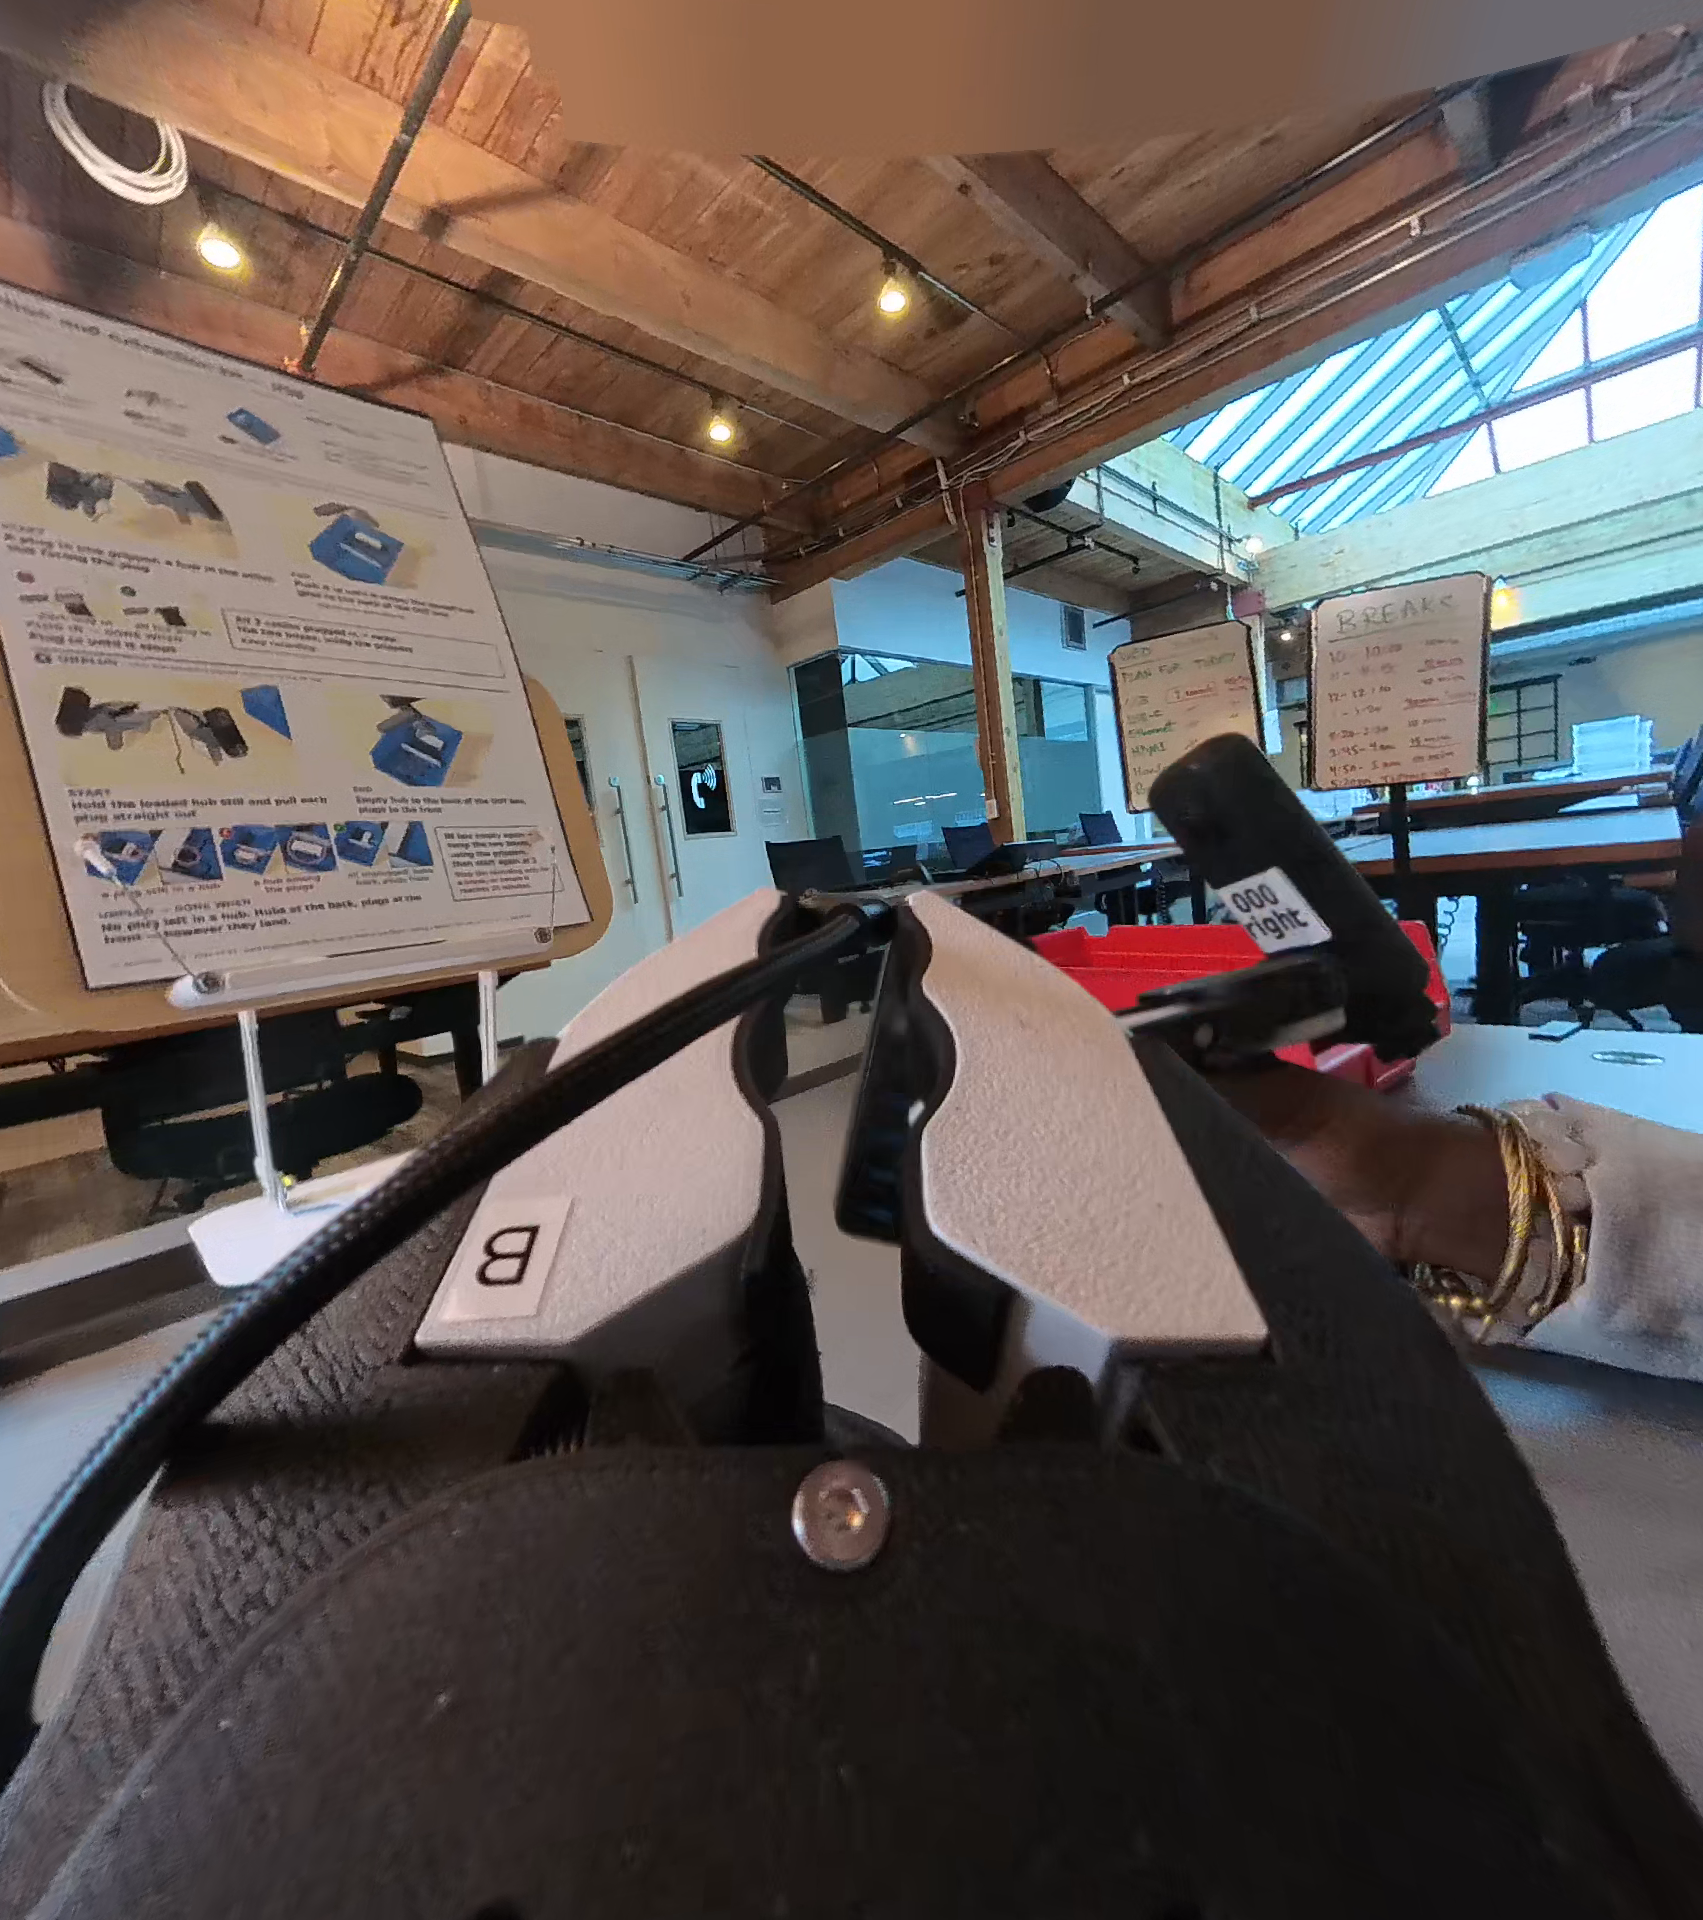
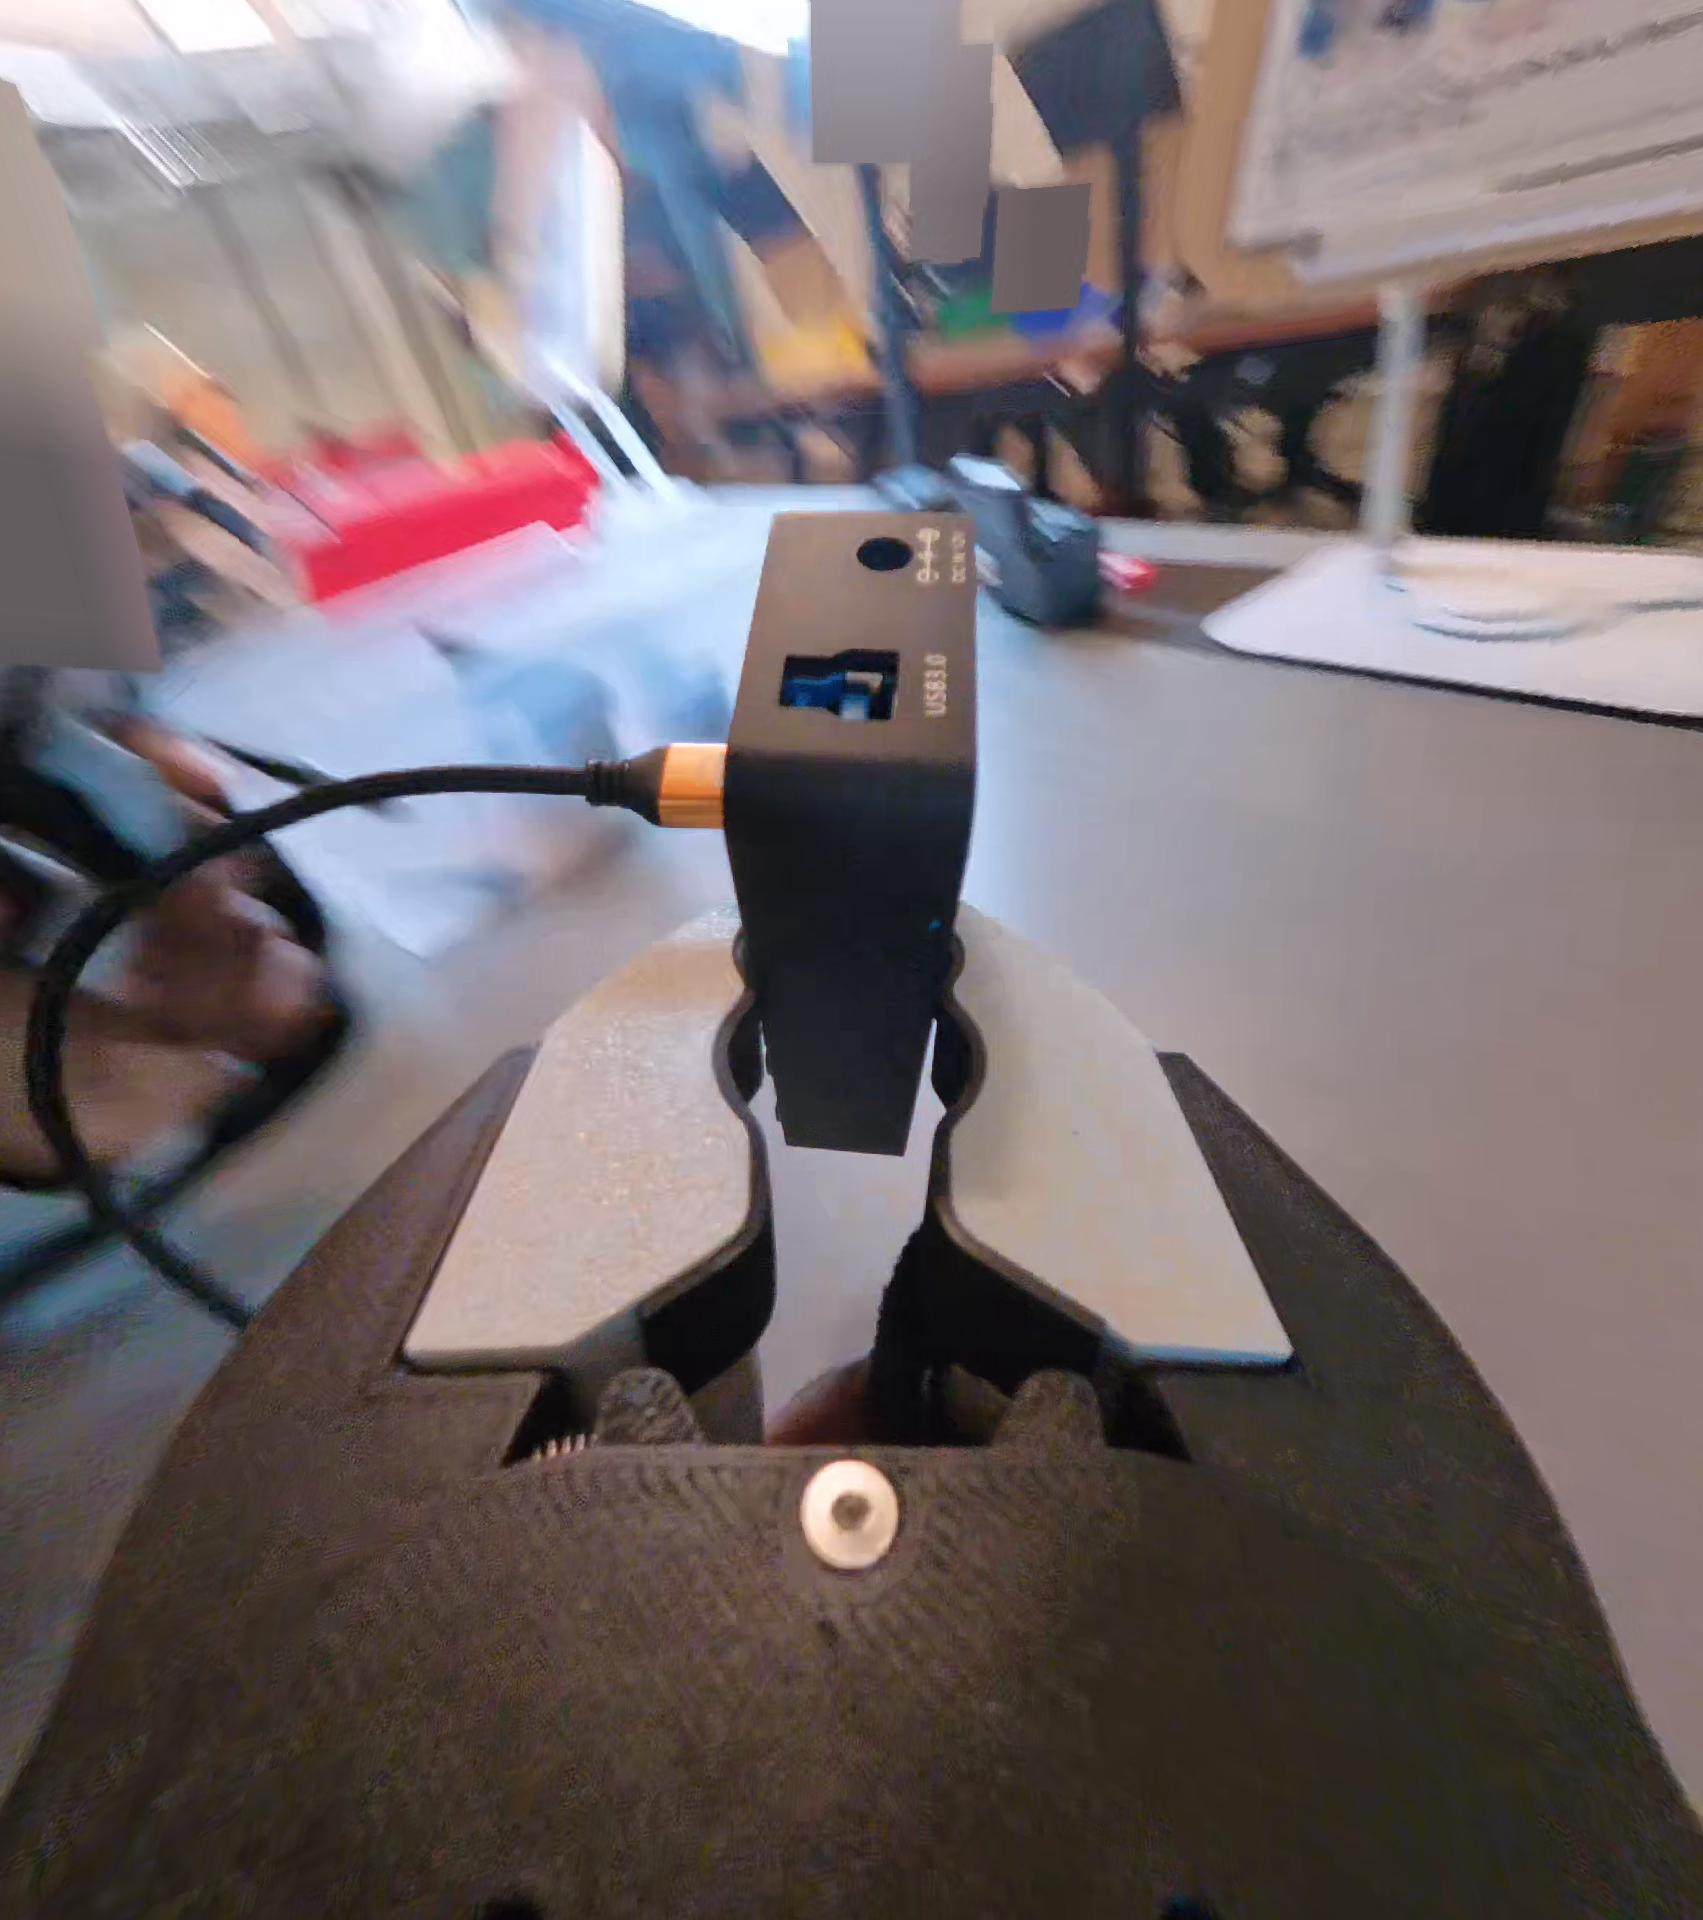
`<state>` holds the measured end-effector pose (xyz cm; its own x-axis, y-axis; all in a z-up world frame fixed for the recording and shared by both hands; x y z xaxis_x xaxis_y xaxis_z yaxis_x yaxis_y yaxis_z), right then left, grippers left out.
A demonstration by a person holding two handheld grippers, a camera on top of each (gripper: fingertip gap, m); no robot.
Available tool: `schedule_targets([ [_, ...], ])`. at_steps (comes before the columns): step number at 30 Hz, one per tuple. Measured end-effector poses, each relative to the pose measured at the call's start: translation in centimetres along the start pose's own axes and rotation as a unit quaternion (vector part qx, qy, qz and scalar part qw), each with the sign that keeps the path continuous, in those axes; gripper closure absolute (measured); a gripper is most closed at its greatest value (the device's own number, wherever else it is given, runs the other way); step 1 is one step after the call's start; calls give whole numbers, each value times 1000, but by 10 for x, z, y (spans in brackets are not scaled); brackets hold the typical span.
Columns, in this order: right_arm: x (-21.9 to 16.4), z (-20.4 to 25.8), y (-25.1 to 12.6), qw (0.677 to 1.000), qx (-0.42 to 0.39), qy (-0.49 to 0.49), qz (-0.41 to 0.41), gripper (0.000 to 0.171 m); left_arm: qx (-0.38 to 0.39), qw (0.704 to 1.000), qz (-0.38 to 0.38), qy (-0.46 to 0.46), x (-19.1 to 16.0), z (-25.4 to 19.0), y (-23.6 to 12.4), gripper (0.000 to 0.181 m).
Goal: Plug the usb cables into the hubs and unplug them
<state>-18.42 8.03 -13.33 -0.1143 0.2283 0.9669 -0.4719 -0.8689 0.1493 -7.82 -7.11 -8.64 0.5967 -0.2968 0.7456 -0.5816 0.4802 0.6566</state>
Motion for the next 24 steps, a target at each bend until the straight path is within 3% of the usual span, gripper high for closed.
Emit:
schedule_targets([
  [1,-7,-6,0,997,-35,-53,40,142,5,1000,1,-8,0,2,0,164],
  [4,-23,-14,0,978,-84,-150,118,142,15,1000,1,-19,0,5,-1,164],
  [8,-38,-19,1,970,-91,-138,176,141,23,999,2,-36,-1,8,-2,164],
  [12,-37,-20,1,971,-83,-139,176,141,24,997,10,-66,-4,10,-2,163],
  [13,-35,-20,1,971,-81,-144,172,134,25,997,12,-77,-5,10,-2,163],
  [17,2,-4,-2,981,-36,-187,32,98,18,987,24,-158,-10,13,-1,163],
  [19,29,23,-12,960,19,-259,-101,104,-11,969,39,-245,-16,9,0,164],
  [21,35,55,-22,911,76,-359,-186,127,-50,940,51,-335,-19,2,2,163],
  [24,19,81,-17,875,118,-436,-174,137,-79,902,77,-418,-26,-4,2,163],
])
Point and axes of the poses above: each gripper's, where its closed fingertips meet, y out along the fingers, x out of its top, z = x × y across the jaws, the point moved 6 cm from there along -y, back along the fingers, and after that the axes turned 15 degrees about -z, right-handed, at the moved point
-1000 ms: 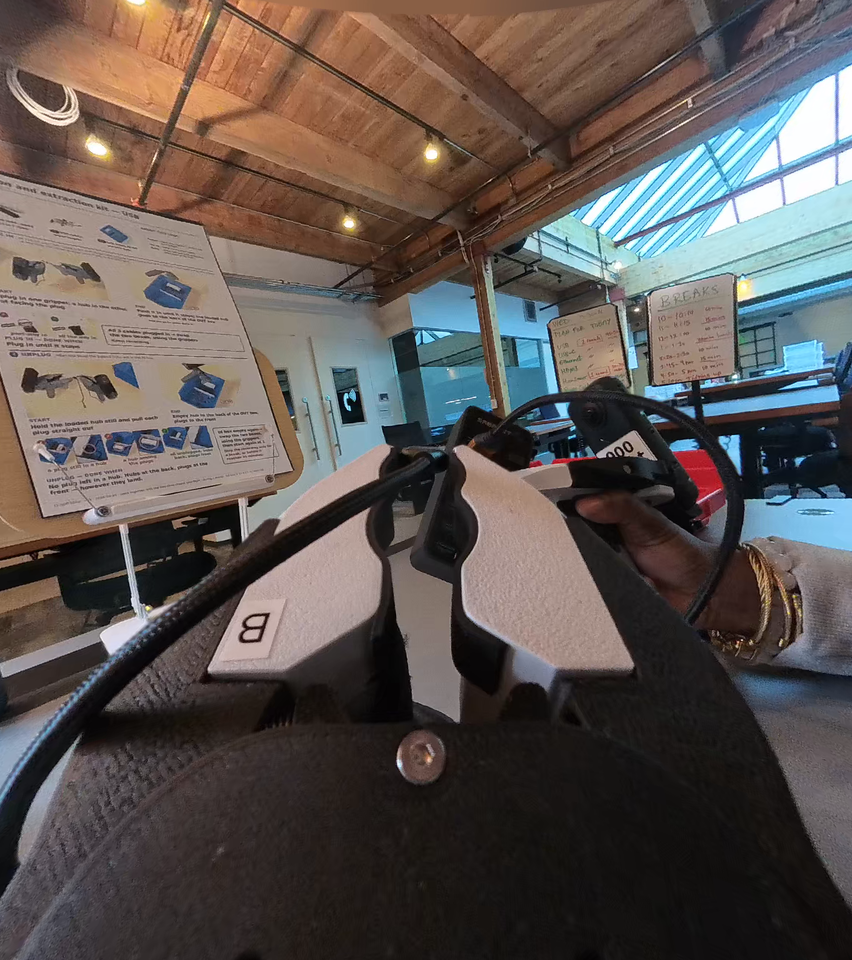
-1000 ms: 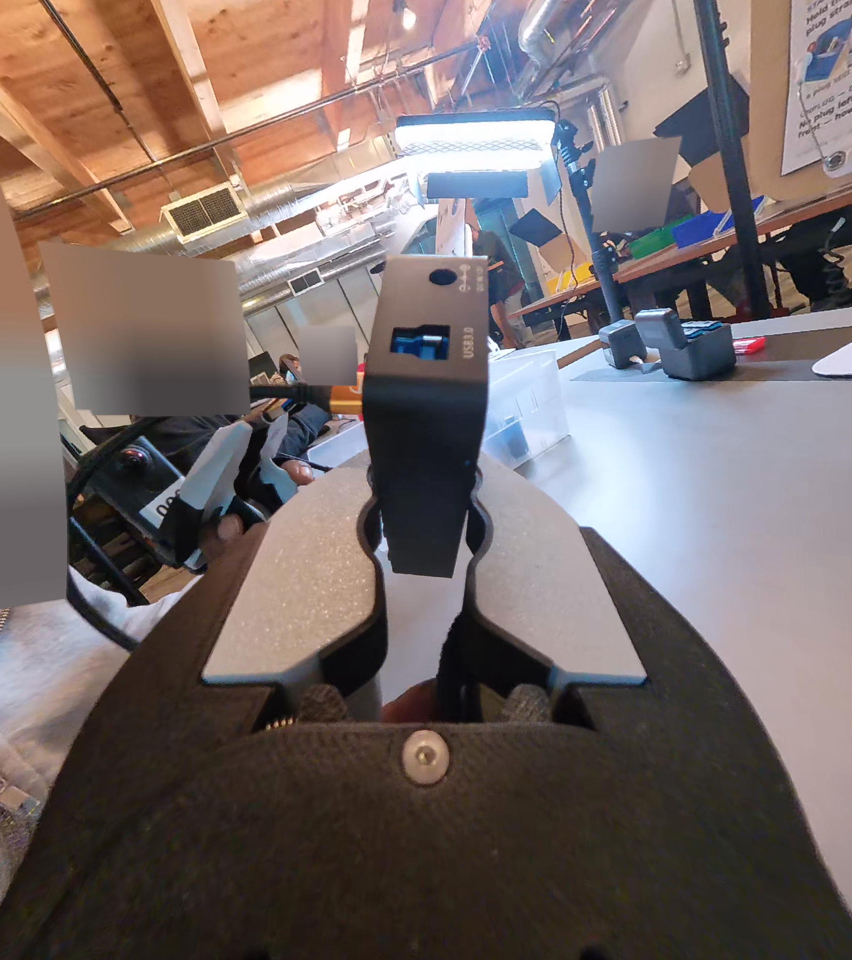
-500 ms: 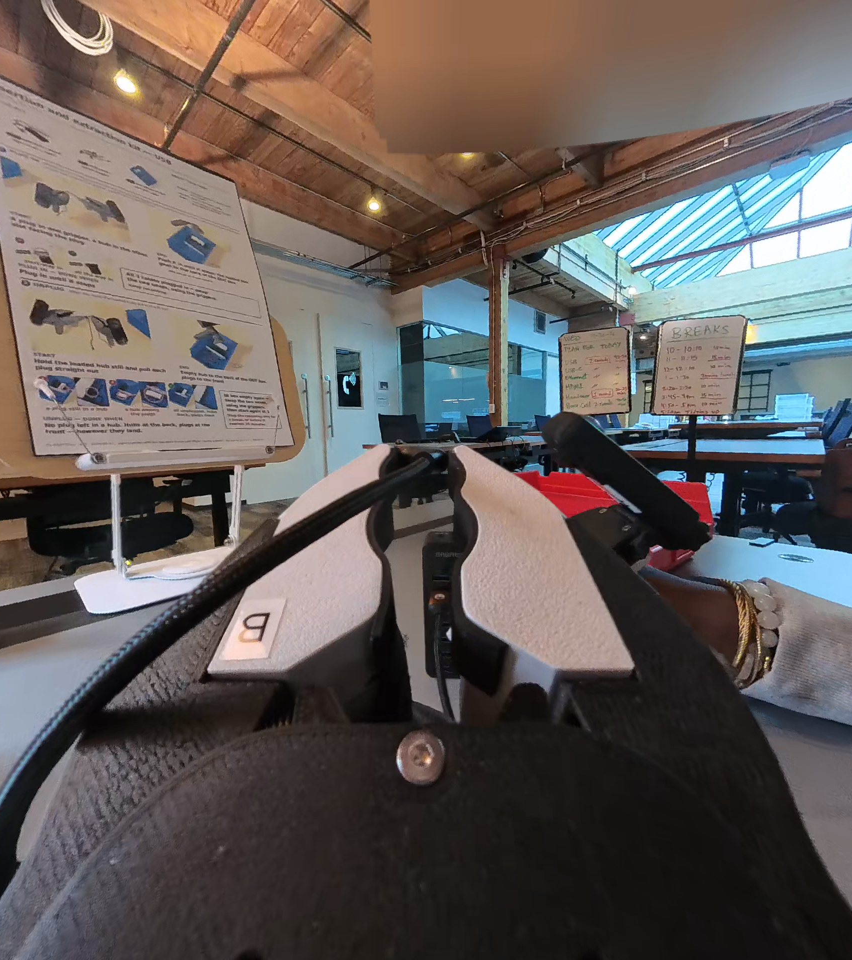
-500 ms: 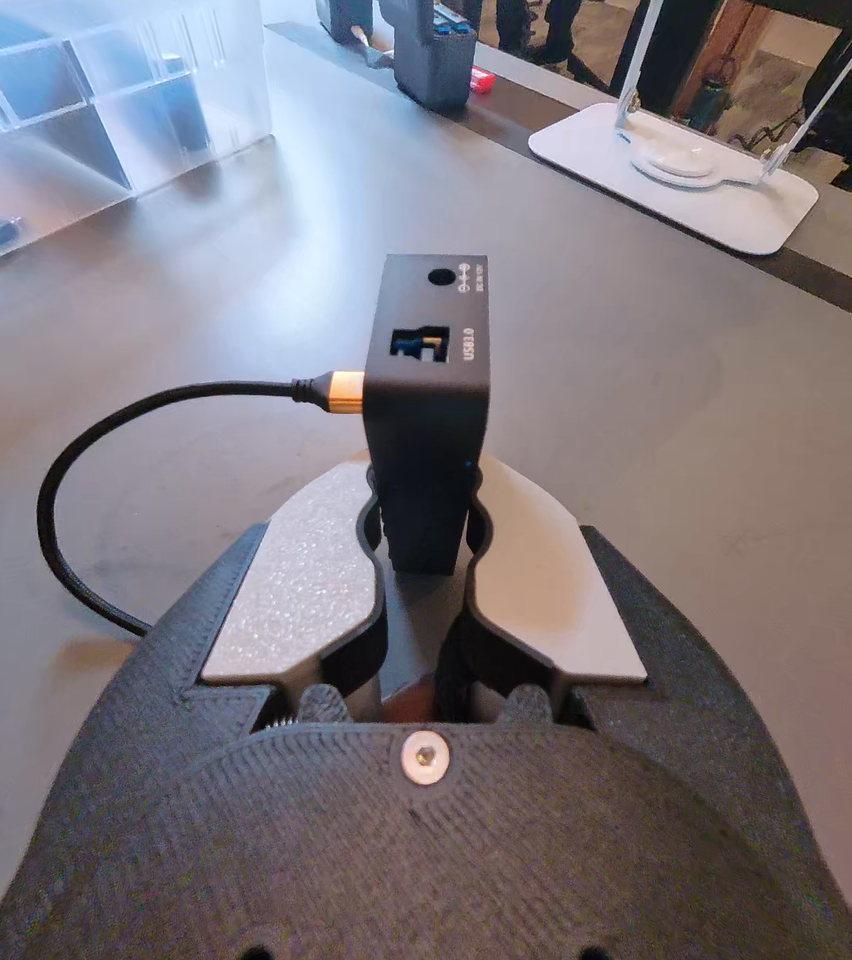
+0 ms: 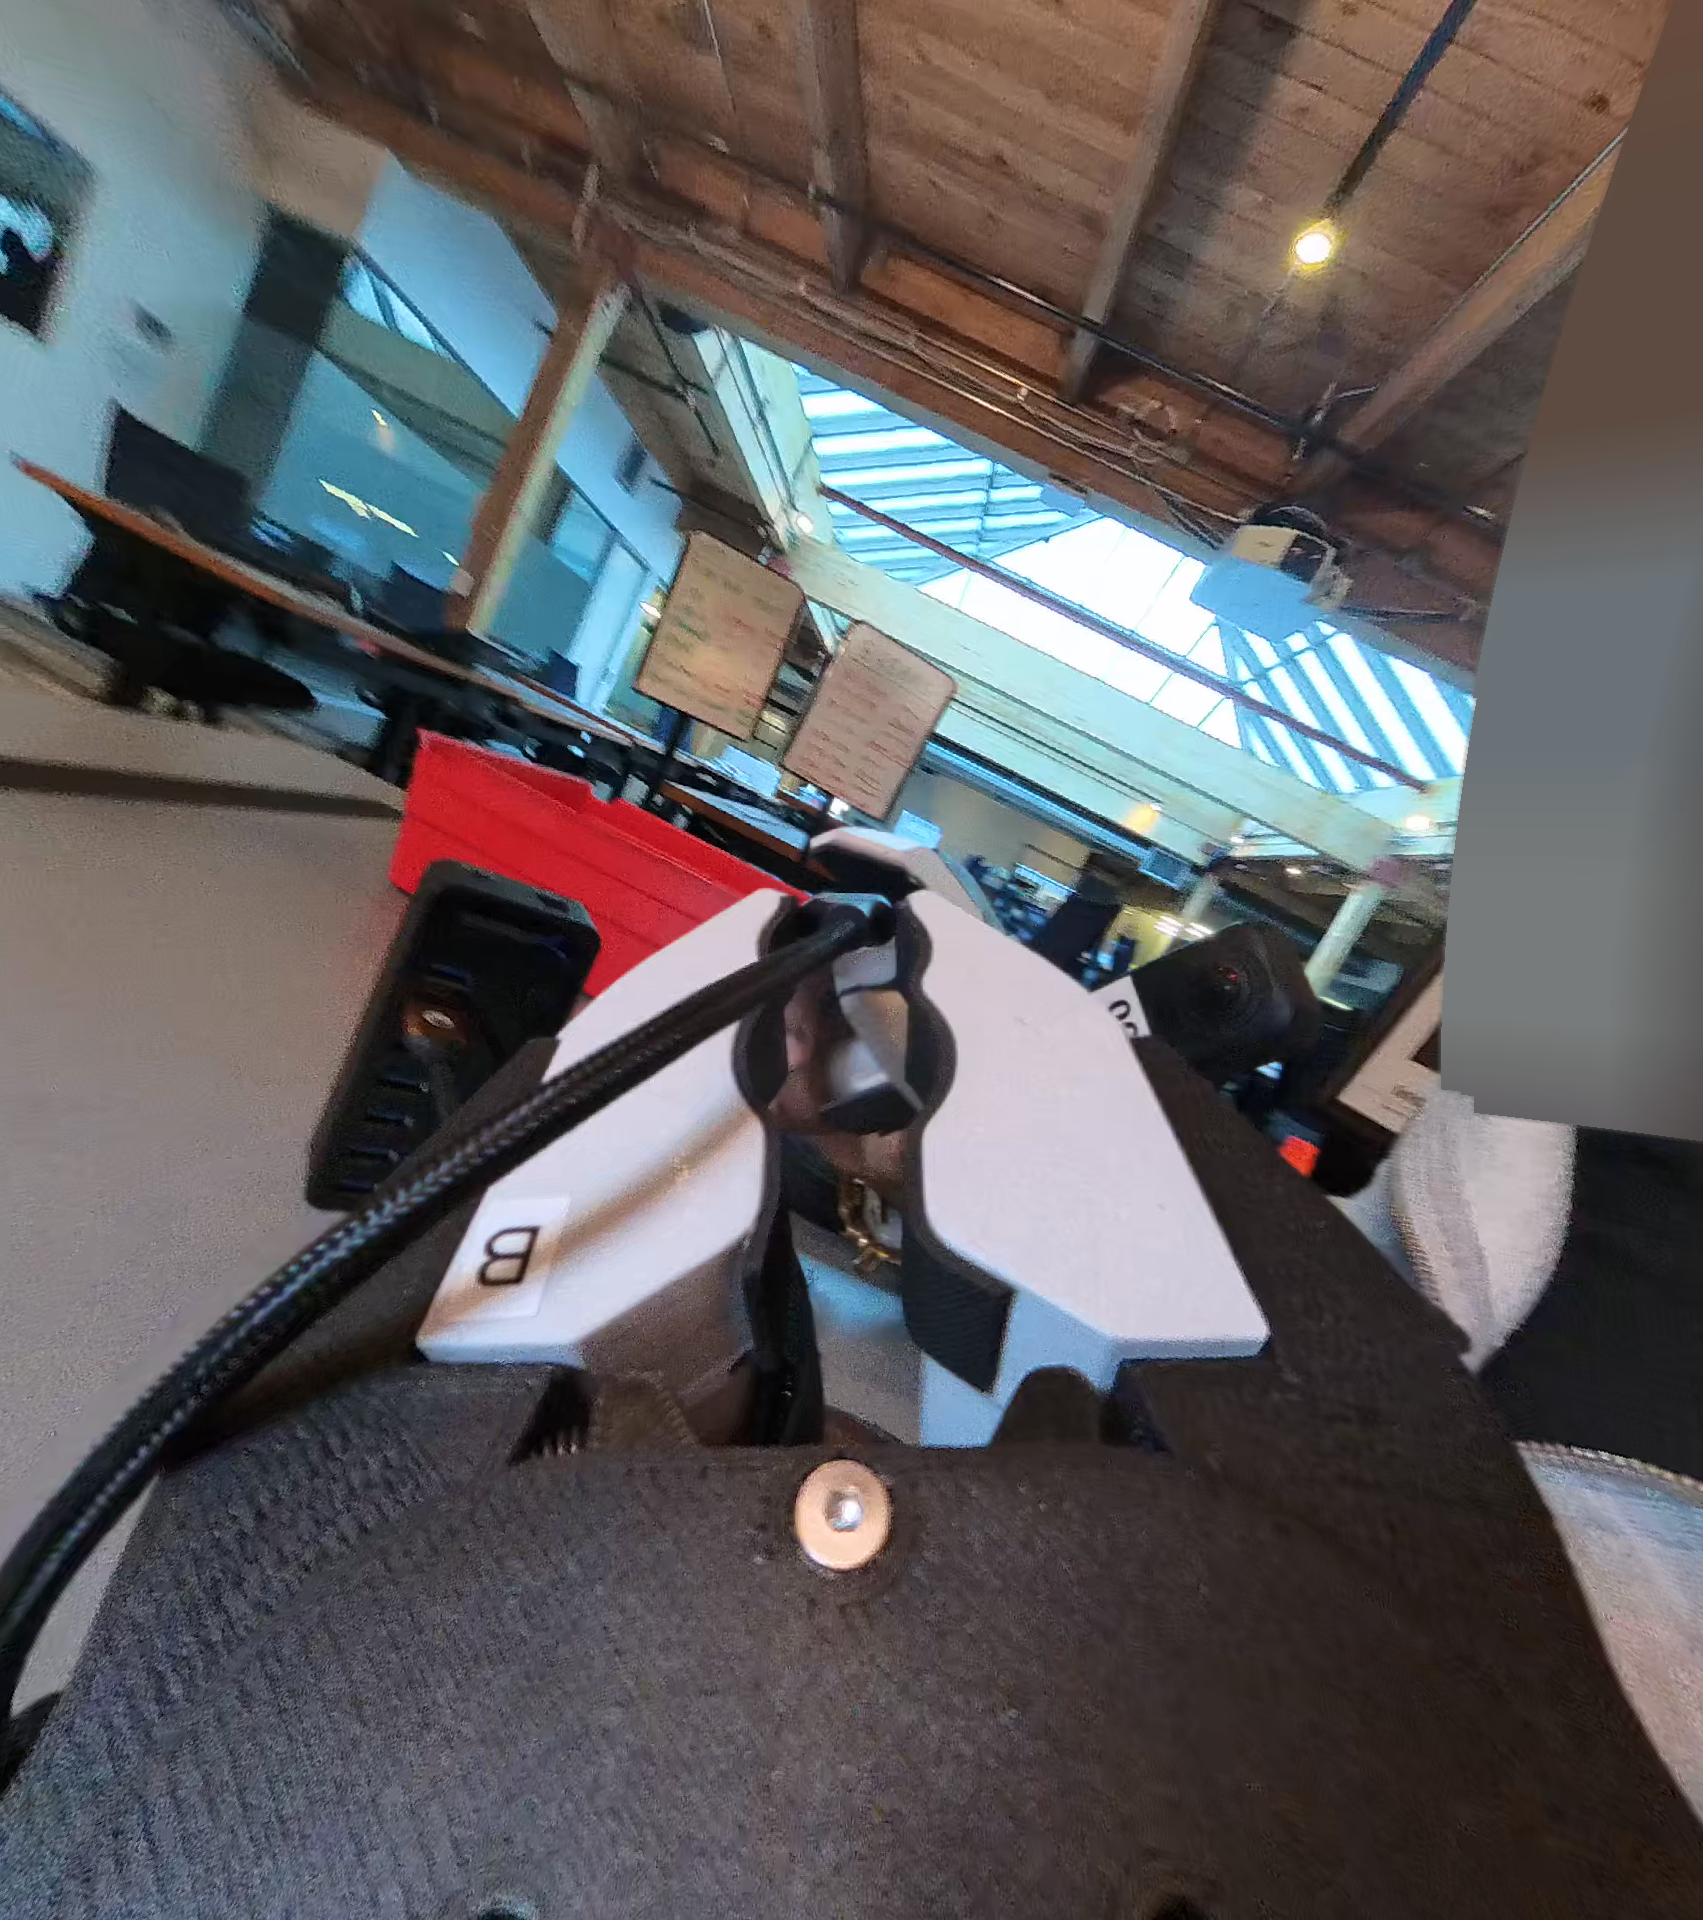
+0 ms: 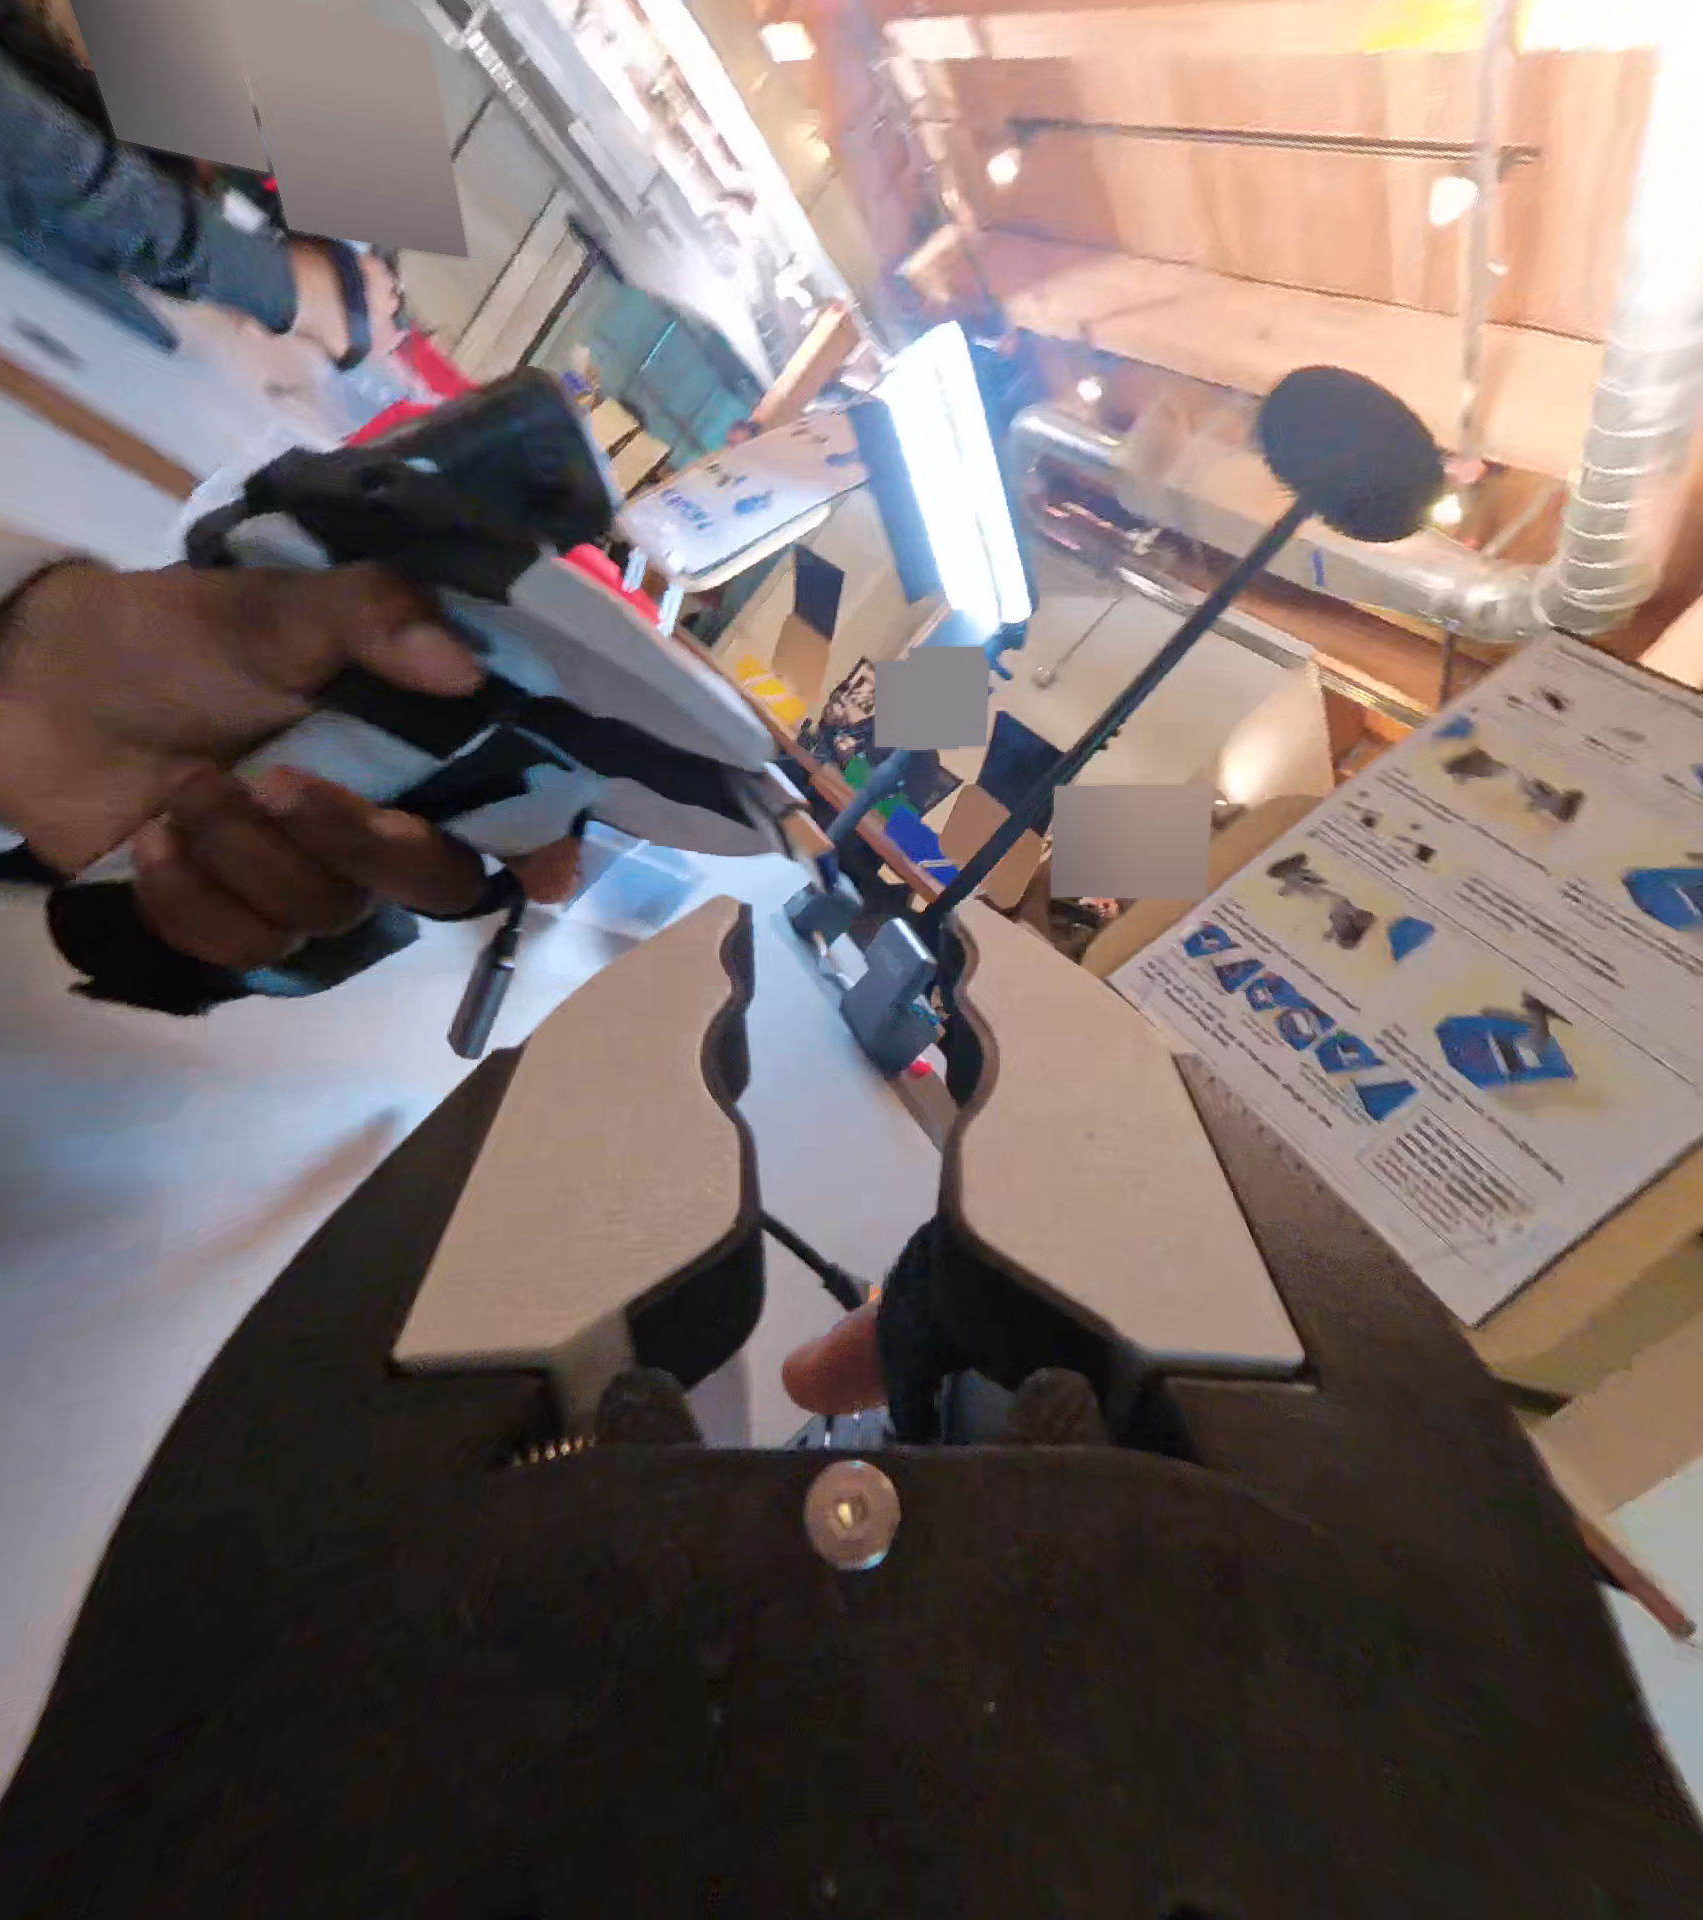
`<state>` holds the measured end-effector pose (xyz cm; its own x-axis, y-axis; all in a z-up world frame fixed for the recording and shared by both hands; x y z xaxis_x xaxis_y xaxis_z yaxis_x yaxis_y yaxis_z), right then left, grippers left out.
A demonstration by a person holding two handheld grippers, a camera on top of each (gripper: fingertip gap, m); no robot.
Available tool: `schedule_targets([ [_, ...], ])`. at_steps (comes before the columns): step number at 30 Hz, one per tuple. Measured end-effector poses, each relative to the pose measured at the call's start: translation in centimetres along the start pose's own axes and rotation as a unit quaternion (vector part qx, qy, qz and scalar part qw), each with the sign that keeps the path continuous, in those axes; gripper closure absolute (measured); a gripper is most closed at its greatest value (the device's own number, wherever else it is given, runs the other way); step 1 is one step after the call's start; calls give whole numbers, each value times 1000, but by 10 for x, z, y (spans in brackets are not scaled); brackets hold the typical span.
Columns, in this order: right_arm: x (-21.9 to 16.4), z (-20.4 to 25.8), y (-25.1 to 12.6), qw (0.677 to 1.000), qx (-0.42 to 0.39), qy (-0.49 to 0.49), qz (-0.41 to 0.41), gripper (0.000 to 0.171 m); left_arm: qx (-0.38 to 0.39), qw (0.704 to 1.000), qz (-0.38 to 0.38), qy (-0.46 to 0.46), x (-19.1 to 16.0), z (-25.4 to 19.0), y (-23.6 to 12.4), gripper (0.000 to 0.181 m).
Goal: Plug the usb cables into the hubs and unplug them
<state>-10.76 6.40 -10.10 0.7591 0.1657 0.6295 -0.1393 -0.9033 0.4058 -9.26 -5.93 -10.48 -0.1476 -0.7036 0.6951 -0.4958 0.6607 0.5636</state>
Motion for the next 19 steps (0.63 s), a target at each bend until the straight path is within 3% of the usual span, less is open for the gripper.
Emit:
schedule_targets([
  [5,2,11,7,999,37,7,-9,139,-10,998,40,-48,-9,1,1,164],
  [7,2,14,7,999,47,3,-9,156,-13,996,62,-59,-14,0,1,164],
  [9,-1,16,8,998,64,15,3,161,-9,996,66,-67,-15,2,1,162],
  [12,4,8,9,984,63,164,-17,163,-37,997,34,-54,-9,-5,3,154],
  [14,4,0,12,929,64,363,-40,163,-63,998,10,-19,-4,-13,4,146],
  [16,1,-6,15,818,87,564,-70,163,-86,996,7,31,-3,-20,4,142],
  [18,-4,-9,16,715,105,686,-83,164,-107,988,-10,113,-2,-30,4,139],
  [19,-5,-9,15,679,118,719,-88,163,-107,979,-16,176,-3,-32,4,139],
])
Point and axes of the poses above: each gripper's, where its closed fingertips meet, y out along the fingers, x out of its top, z = x × y across the jaws, the point moved 6 cm from there along -y, back along the fingers, and after that the axes turned 15 degrees about -z, right-handed, at the moved point
